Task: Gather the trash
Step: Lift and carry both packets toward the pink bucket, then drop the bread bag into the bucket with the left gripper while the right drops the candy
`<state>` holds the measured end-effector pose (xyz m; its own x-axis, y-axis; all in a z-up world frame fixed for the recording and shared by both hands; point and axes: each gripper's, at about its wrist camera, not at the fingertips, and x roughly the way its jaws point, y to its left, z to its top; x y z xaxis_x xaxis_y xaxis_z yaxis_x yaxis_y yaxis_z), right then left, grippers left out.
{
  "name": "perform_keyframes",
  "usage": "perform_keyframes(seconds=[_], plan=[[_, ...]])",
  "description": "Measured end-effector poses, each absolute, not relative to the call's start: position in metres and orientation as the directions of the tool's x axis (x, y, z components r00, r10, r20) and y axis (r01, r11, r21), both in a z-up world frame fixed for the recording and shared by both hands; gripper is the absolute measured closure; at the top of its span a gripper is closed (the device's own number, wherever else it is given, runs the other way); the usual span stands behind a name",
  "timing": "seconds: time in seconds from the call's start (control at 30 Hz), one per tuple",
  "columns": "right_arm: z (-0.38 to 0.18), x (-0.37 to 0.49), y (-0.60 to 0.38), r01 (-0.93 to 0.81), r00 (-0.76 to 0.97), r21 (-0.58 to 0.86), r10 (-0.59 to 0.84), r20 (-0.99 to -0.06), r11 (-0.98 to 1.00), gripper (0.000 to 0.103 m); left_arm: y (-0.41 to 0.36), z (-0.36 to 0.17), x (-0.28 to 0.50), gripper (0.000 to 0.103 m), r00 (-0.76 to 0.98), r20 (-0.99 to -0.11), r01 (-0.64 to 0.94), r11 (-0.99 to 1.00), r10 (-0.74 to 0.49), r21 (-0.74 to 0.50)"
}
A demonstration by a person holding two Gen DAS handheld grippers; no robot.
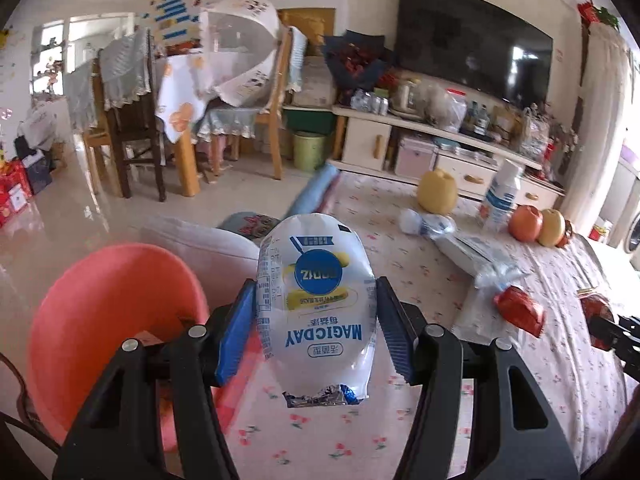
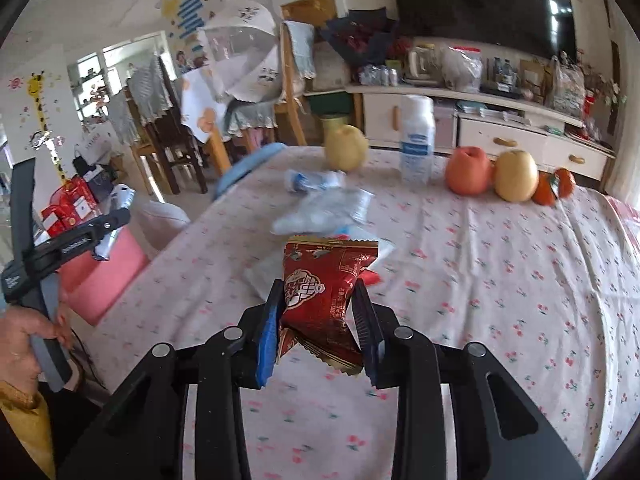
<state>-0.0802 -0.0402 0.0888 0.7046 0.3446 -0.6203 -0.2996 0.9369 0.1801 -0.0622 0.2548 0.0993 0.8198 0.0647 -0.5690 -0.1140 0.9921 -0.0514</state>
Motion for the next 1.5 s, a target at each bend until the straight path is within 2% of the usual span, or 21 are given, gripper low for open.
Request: perform_keyframes(seconds=[0.3,0.53,0.8,1.1,1.17,1.23,1.3,1.43,1.5], plan=[[0.107,-0.081,0.05,-0.457,0.624,0.22,0.487,-0.611,0.862,0.068,0.304,0.108,-0.071,0.043,0.816,-0.549,-0.235,0.971,0.179,-0.032],[0.119,-0.083,0.149,-0.596,0.553,0.187,0.568,-0.61,0.781,0.068,0.35,0.108,-0.077,0.043,0.786,-0.558,-0.343,0.939,0.265,-0.037],[0.123,-0.075,0.24,-0.686,0.488,0.167,0.618,-0.616,0.708,0.068,0.4,0.098,-0.082,0.043,0.746,-0.596,-0.425,0.902,0.297,-0.082],[0.095,-0.067,0.299,-0.733,0.429,0.147,0.619,-0.658,0.664,0.066,0.424,0.091,-0.084,0.043,0.706,-0.617,-0.483,0.873,0.348,-0.06],[0.086,-0.066,0.305,-0.735,0.407,0.153,0.61,-0.68,0.661,0.064,0.425,0.09,-0.083,0.042,0.689,-0.623,-0.498,0.866,0.371,-0.035],[0.082,-0.066,0.304,-0.731,0.4,0.166,0.612,-0.682,0.662,0.054,0.423,0.09,-0.082,0.036,0.678,-0.626,-0.507,0.862,0.385,-0.019],[0.082,-0.068,0.299,-0.721,0.416,0.163,0.61,-0.675,0.673,0.036,0.419,0.091,-0.081,0.028,0.673,-0.621,-0.513,0.859,0.402,0.001],[0.088,-0.067,0.281,-0.687,0.447,0.183,0.607,-0.657,0.704,0.028,0.415,0.094,-0.081,0.021,0.677,-0.608,-0.506,0.862,0.413,0.022],[0.091,-0.067,0.271,-0.669,0.468,0.183,0.6,-0.649,0.72,0.022,0.41,0.095,-0.08,0.02,0.679,-0.606,-0.501,0.865,0.415,0.031]])
